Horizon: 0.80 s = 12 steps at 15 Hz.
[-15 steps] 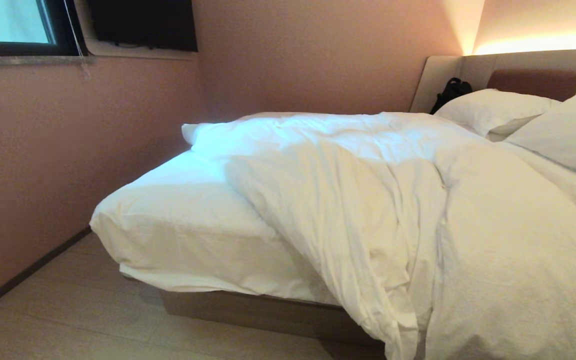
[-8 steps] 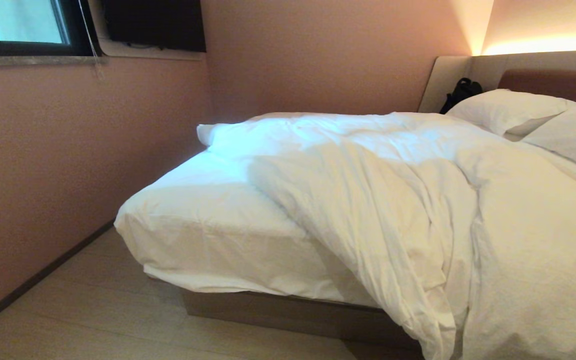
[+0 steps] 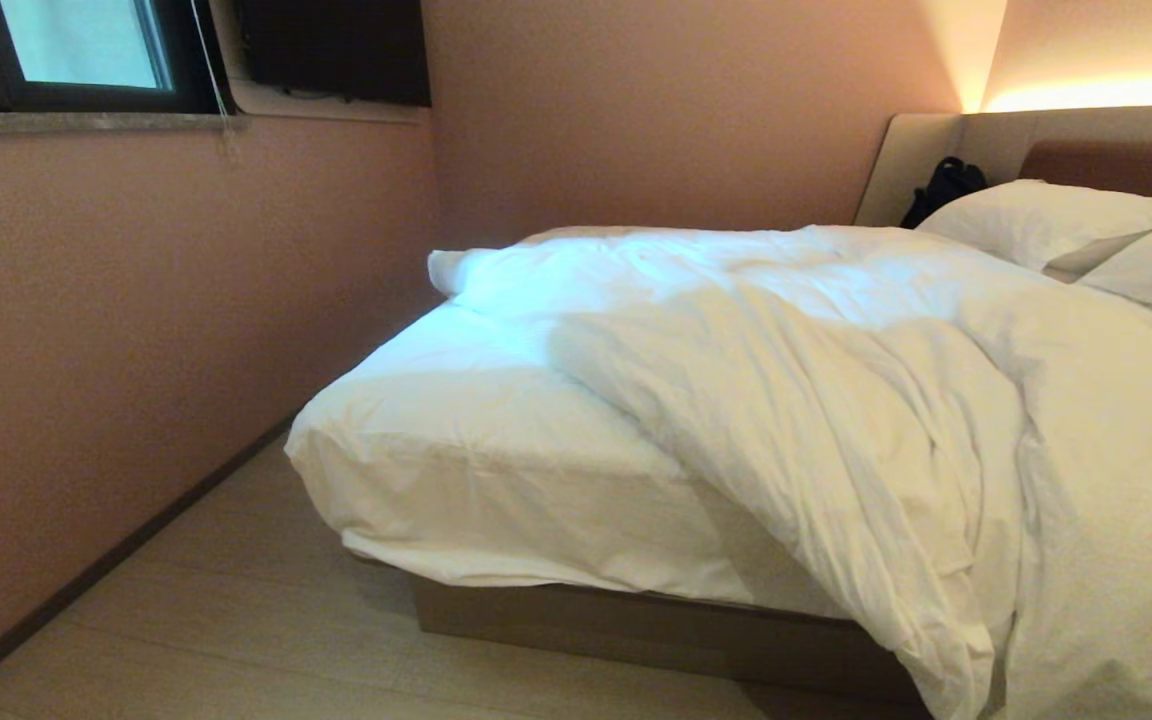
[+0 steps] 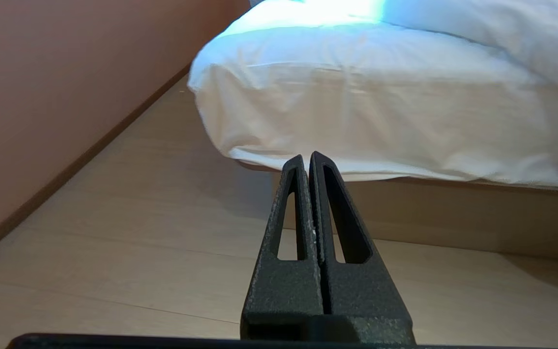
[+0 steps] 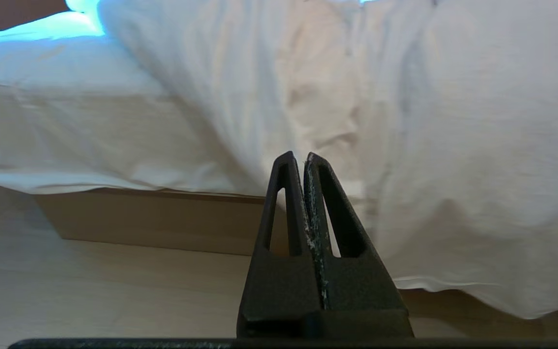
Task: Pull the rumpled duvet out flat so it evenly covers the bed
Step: Hold the folded corner of the quilt
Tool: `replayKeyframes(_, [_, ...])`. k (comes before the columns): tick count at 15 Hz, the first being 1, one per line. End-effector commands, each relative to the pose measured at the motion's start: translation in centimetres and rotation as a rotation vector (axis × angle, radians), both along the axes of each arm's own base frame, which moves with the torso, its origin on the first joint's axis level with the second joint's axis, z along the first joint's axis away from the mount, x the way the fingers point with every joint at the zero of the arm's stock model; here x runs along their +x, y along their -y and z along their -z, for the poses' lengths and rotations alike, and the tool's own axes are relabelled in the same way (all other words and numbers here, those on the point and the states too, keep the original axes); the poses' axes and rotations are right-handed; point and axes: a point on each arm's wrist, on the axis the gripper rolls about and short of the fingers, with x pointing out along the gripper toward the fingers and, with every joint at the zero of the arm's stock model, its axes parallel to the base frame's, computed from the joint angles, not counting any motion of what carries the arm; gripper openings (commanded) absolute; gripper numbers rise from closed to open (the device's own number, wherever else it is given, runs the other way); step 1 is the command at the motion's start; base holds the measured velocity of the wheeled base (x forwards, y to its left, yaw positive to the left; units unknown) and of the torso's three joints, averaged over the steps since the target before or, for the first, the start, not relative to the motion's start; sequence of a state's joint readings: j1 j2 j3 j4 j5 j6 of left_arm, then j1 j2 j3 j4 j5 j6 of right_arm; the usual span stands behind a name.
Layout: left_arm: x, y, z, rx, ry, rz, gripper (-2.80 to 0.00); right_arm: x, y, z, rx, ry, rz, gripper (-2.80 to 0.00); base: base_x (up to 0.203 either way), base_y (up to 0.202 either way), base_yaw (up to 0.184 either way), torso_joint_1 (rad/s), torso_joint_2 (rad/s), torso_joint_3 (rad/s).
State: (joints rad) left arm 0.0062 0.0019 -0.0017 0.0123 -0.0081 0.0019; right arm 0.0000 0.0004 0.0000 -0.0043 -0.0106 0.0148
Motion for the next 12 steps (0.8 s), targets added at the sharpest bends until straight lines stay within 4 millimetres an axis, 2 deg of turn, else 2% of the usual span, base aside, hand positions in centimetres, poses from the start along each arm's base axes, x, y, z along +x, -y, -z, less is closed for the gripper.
replayKeyframes(1, [0.00,0.00,0.00,0.000,0.000,-0.001,-2.80,0.00,0.00,0.00,-0.001,0.001,0.000,-2.80,0.000,0.192,0.001,-0.001,0.00,0.002])
replayKeyframes(12, [0.00,0.00,0.00,0.000,0.000,0.000,-2.80,0.00,0.00,0.00,0.001,0.001,0.000,-2.80,0.000,0.195,0.000,0.004,0.00,0.002])
